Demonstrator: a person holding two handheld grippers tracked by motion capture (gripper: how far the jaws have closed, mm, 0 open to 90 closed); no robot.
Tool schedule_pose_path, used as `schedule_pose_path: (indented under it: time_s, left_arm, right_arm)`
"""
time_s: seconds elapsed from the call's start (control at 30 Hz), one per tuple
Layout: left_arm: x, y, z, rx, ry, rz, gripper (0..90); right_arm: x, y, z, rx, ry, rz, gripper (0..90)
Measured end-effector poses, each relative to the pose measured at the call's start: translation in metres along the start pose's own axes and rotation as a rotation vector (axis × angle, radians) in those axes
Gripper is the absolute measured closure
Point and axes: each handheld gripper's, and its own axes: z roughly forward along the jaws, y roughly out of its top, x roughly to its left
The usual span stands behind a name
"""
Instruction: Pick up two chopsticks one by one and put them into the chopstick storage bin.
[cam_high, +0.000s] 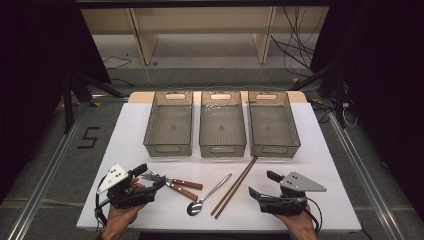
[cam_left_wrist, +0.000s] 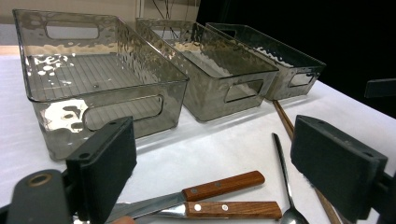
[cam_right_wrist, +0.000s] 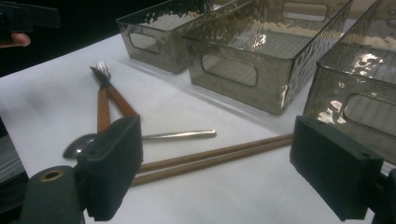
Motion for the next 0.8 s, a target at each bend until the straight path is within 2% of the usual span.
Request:
schedule_pose_path:
  time_s: [0.17,0.27,0.43,0.5,0.67,0.8]
  left_arm:
    - [0.000,0.000,0.000,-0.003,0.001,-0.001,13.9]
    - [0.000,0.000,0.000,-0.003,0.002,-0.002,13.9]
    - [0.001,0.001,-0.001,-0.004,0.002,-0.004,13.9]
    - [0.001,0.001,0.000,-0.004,0.004,-0.004,13.9]
    - [0.002,0.001,0.000,-0.007,0.005,-0.005,13.9]
    - [0.002,0.001,0.000,-0.005,0.002,-0.004,13.9]
  right_arm:
    - [0.000,0.002,0.001,0.012,0.004,-0.012,18.0]
    - [-0.001,0.005,0.002,0.047,0.021,-0.055,18.7]
    - [-0.003,0.009,0.004,0.099,0.047,-0.088,19.3]
    - [-0.004,0.013,0.005,0.126,0.071,-0.109,19.6]
    - [-0.005,0.029,0.012,0.233,0.129,-0.220,21.2]
    - [-0.004,0.043,0.022,0.342,0.170,-0.338,23.0]
